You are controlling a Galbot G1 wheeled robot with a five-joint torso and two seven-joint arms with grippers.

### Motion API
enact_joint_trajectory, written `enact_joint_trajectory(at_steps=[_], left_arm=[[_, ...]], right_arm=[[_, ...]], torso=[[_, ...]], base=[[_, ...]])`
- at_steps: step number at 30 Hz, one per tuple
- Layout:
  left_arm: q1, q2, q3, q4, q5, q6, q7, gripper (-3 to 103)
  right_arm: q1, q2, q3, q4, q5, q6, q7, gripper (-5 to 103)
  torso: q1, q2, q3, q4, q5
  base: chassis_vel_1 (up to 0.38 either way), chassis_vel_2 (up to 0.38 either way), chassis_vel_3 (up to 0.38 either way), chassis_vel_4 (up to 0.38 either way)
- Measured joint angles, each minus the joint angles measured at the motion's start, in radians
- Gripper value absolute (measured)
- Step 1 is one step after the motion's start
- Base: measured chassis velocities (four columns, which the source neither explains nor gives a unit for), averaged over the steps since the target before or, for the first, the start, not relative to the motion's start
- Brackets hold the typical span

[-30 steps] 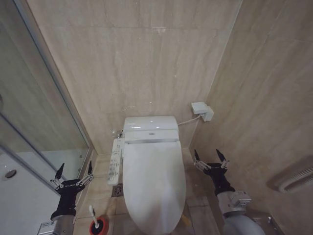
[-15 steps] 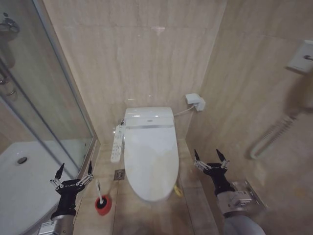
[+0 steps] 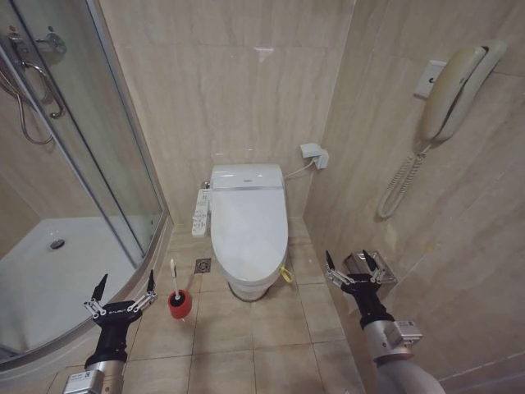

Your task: Open the toilet lid, clean the toilet bowl with a toilet brush, close the toilet lid, and flush.

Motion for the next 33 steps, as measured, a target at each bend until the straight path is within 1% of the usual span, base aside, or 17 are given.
enact_joint_trajectory(at_steps=[6,10,13,17,18,21,23,24,25,27,33], left_arm=[[-0.001,0.000,0.000,0.000,0.000,0.000,0.000,100],[-0.001,0.000,0.000,0.000,0.000,0.000,0.000,100],[-0.001,0.000,0.000,0.000,0.000,0.000,0.000,100],[0.000,0.000,0.000,0.000,0.000,0.000,0.000,100],[0.000,0.000,0.000,0.000,0.000,0.000,0.000,100],[0.000,0.000,0.000,0.000,0.000,0.000,0.000,100],[0.000,0.000,0.000,0.000,0.000,0.000,0.000,100],[0.000,0.000,0.000,0.000,0.000,0.000,0.000,100],[0.000,0.000,0.000,0.000,0.000,0.000,0.000,100],[0.000,0.000,0.000,0.000,0.000,0.000,0.000,100],[-0.001,0.000,0.000,0.000,0.000,0.000,0.000,100]], right_arm=[[0.001,0.000,0.000,0.000,0.000,0.000,0.000,100],[0.001,0.000,0.000,0.000,0.000,0.000,0.000,100],[0.001,0.000,0.000,0.000,0.000,0.000,0.000,100],[0.001,0.000,0.000,0.000,0.000,0.000,0.000,100],[0.001,0.000,0.000,0.000,0.000,0.000,0.000,100],[0.000,0.000,0.000,0.000,0.000,0.000,0.000,100],[0.000,0.000,0.000,0.000,0.000,0.000,0.000,100],[0.000,0.000,0.000,0.000,0.000,0.000,0.000,100],[0.000,0.000,0.000,0.000,0.000,0.000,0.000,100],[0.000,0.000,0.000,0.000,0.000,0.000,0.000,100],[0.001,0.000,0.000,0.000,0.000,0.000,0.000,100]], torso=[[0.002,-0.001,0.001,0.0000,-0.0003],[0.002,-0.001,0.001,0.0002,-0.0002],[0.001,-0.001,0.001,0.0000,0.0003],[0.001,-0.001,0.000,0.0000,-0.0003],[0.001,-0.001,0.000,0.0001,0.0001],[0.000,0.000,0.000,-0.0001,-0.0006],[0.000,0.000,0.000,0.0002,0.0005],[0.000,0.000,0.000,-0.0004,-0.0001],[0.000,0.000,0.000,-0.0004,-0.0001],[0.000,0.000,0.000,0.0000,-0.0001],[0.001,-0.001,0.000,0.0001,0.0001]], base=[[-0.076,0.075,0.082,-0.071],[0.005,-0.038,-0.049,0.030],[0.141,-0.099,-0.073,0.139],[0.193,-0.193,-0.189,0.188],[0.225,-0.210,-0.222,0.188],[0.225,-0.202,-0.208,0.203],[0.202,-0.180,-0.202,0.149],[0.180,-0.121,-0.123,0.128],[0.180,-0.121,-0.123,0.128],[0.066,-0.083,-0.081,0.066],[-0.027,0.022,0.033,-0.023]])
